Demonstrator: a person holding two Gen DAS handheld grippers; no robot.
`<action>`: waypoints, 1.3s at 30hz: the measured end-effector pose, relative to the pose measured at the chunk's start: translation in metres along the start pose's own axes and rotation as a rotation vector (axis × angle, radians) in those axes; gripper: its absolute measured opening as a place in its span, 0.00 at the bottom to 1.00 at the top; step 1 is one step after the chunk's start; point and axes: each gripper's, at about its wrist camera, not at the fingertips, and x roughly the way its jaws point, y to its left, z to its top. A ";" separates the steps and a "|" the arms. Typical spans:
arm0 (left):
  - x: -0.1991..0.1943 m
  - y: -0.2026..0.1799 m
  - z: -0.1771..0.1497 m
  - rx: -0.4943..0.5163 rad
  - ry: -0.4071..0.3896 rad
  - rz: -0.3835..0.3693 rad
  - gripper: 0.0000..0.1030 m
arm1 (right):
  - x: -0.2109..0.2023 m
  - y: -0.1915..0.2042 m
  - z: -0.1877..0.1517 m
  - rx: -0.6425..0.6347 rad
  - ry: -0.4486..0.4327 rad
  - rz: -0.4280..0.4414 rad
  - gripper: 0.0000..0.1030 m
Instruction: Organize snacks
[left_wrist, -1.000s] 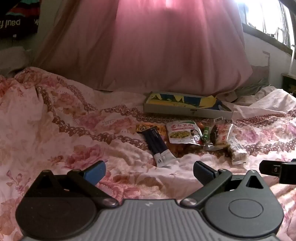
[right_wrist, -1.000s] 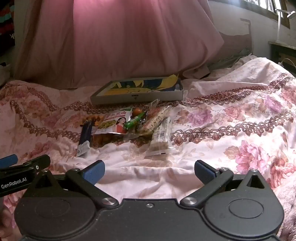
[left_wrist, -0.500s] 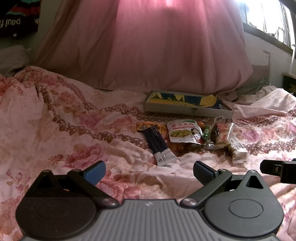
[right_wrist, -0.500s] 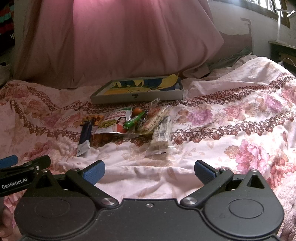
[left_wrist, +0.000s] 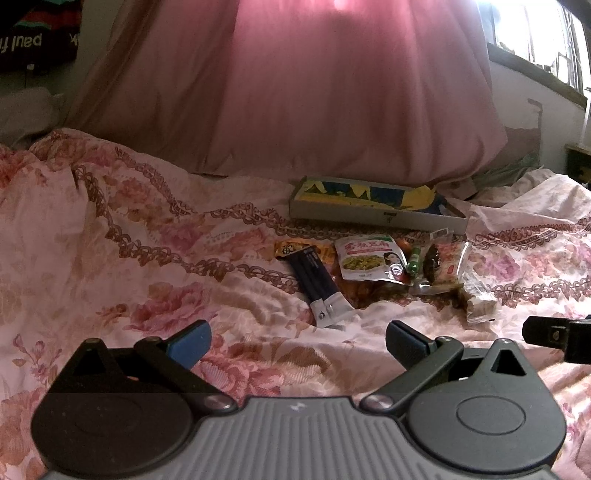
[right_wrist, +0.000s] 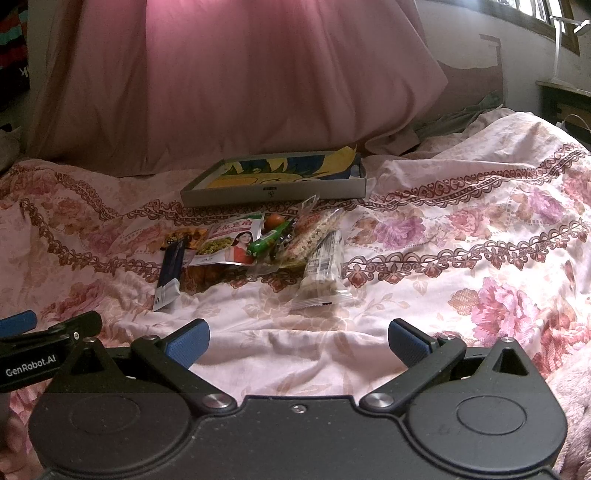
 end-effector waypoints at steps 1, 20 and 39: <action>0.000 0.000 0.000 0.000 0.000 0.000 1.00 | 0.000 0.000 0.000 0.000 0.000 0.000 1.00; 0.003 0.005 -0.005 0.003 0.028 0.018 1.00 | 0.001 -0.003 0.001 0.039 -0.013 0.020 1.00; 0.041 -0.019 0.033 0.069 0.092 0.045 1.00 | 0.034 -0.021 0.028 0.021 0.002 0.047 1.00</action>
